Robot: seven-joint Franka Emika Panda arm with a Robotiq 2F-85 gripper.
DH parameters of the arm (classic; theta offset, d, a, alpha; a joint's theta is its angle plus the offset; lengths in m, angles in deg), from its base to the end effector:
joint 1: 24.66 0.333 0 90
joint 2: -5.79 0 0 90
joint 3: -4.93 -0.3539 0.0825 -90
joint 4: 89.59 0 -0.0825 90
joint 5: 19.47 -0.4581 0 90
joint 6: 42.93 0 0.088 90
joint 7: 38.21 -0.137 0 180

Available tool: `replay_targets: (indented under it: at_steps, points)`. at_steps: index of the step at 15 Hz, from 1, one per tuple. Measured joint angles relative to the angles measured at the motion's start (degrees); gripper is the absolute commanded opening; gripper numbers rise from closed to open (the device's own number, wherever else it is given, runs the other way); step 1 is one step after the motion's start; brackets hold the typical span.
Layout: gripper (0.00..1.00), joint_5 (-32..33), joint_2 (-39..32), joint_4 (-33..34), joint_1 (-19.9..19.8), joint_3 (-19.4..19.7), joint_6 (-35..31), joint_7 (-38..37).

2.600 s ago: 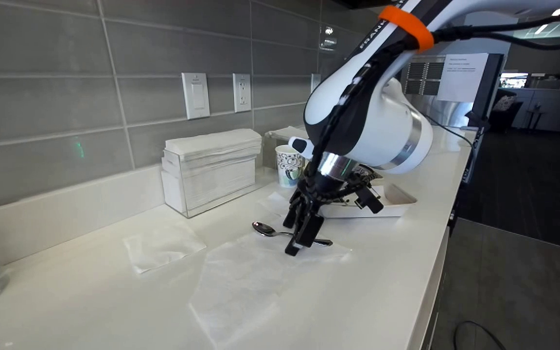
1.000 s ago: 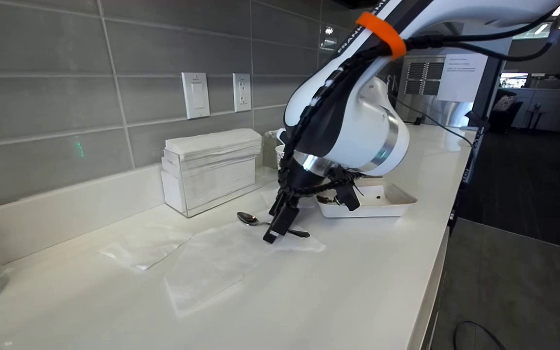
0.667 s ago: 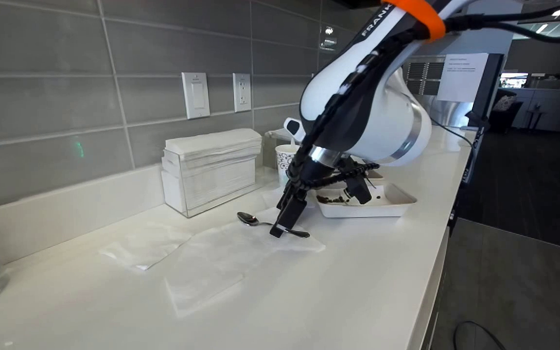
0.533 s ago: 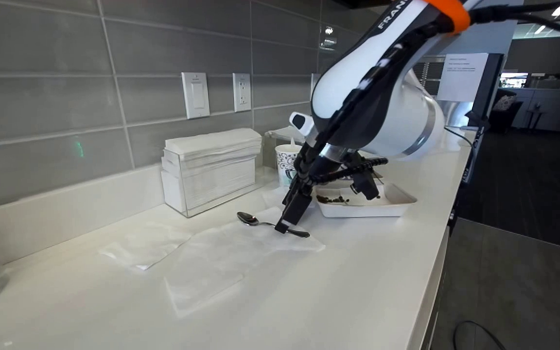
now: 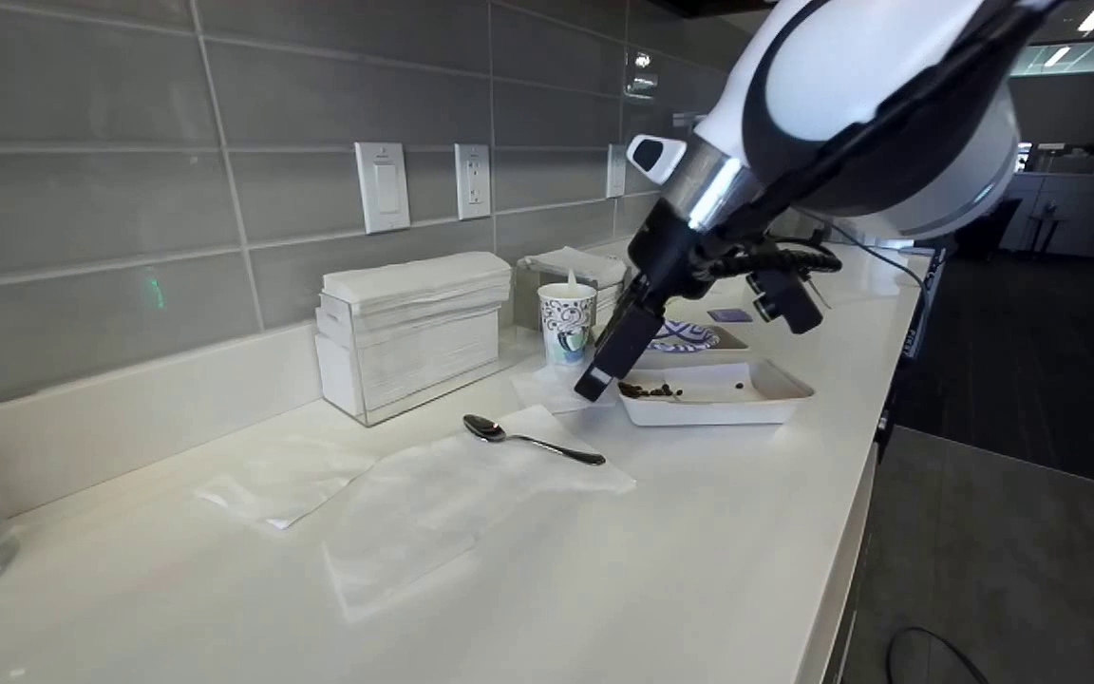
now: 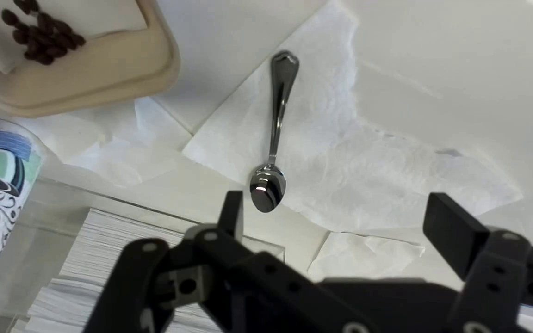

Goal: Move the silver spoon to the right.

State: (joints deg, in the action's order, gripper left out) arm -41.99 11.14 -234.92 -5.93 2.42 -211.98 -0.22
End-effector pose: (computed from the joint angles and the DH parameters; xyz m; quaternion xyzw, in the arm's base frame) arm 0.5181 0.1764 0.3154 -0.9124 -0.3163 -0.2558 0.0453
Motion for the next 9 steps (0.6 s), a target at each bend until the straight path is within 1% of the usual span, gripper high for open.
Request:
replay_targets:
  at_steps: [2,4,7,9]
  points:
    - [1.00,1.28,4.70,-2.16,-0.26,-0.36,3.69,-3.02]
    - [1.00,1.29,9.74,-3.69,-0.19,-0.60,9.04,-5.27]
    - [1.00,1.63,17.44,-5.43,-0.27,-0.37,18.17,-9.43]
    - [1.00,3.73,22.77,-6.26,-1.31,-0.41,25.75,-14.30]
